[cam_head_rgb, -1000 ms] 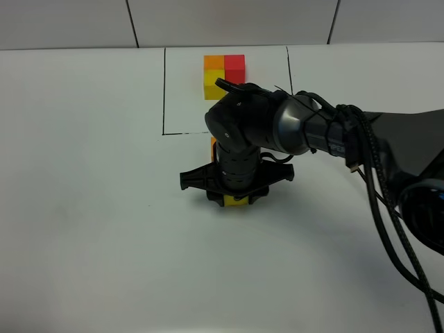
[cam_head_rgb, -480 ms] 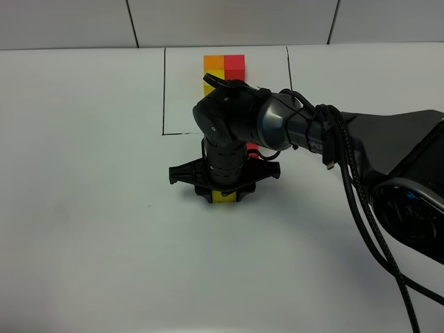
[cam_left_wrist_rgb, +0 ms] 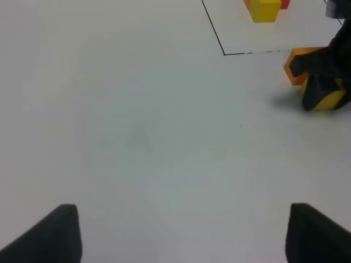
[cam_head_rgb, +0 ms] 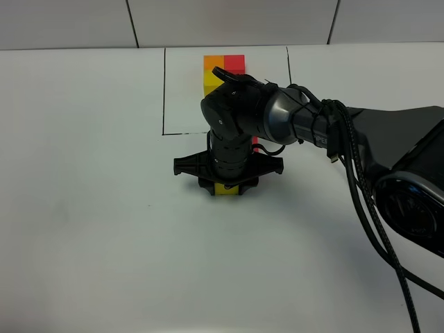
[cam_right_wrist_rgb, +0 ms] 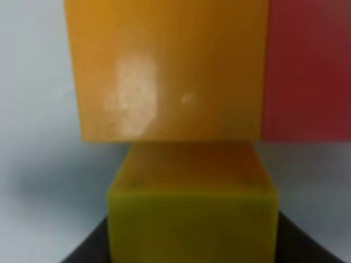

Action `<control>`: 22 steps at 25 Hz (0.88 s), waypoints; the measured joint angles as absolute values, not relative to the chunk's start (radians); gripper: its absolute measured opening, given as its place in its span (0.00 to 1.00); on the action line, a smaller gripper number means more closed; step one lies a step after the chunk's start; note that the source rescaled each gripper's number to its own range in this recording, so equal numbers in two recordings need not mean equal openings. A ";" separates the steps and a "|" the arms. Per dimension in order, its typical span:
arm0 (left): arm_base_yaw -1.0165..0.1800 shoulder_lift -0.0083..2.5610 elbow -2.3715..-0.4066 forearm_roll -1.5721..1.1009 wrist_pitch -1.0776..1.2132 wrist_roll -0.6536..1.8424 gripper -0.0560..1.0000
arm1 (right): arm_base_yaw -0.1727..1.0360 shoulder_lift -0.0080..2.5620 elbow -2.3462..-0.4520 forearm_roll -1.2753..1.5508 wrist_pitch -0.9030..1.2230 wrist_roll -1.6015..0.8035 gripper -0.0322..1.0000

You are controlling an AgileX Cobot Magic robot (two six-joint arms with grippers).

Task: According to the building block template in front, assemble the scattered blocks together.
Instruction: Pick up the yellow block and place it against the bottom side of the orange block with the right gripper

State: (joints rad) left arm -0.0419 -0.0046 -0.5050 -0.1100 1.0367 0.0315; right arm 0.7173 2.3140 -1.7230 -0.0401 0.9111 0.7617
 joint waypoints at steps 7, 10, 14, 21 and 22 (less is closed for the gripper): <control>-0.042 -0.005 -0.505 -0.110 1.037 0.032 0.71 | 0.717 2.320 -1.725 -0.038 0.910 0.762 0.05; -0.042 -0.005 -0.505 -0.110 1.037 0.032 0.71 | 0.717 2.320 -1.725 -0.037 0.910 0.762 0.05; -0.042 -0.005 -0.505 -0.110 1.037 0.032 0.71 | 0.717 2.321 -1.725 -0.037 0.908 0.762 0.05; -0.042 -0.005 -0.505 -0.110 1.037 0.032 0.71 | 0.717 2.322 -1.726 -0.037 0.854 0.762 0.05; -0.042 -0.005 -0.505 -0.110 1.037 0.032 0.71 | 0.717 2.322 -1.726 -0.037 0.846 0.762 0.05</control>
State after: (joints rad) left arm -0.0419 -0.0046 -0.5050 -0.1100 1.0367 0.0315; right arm 0.7173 2.3220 -1.7260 -0.0369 0.8458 0.7617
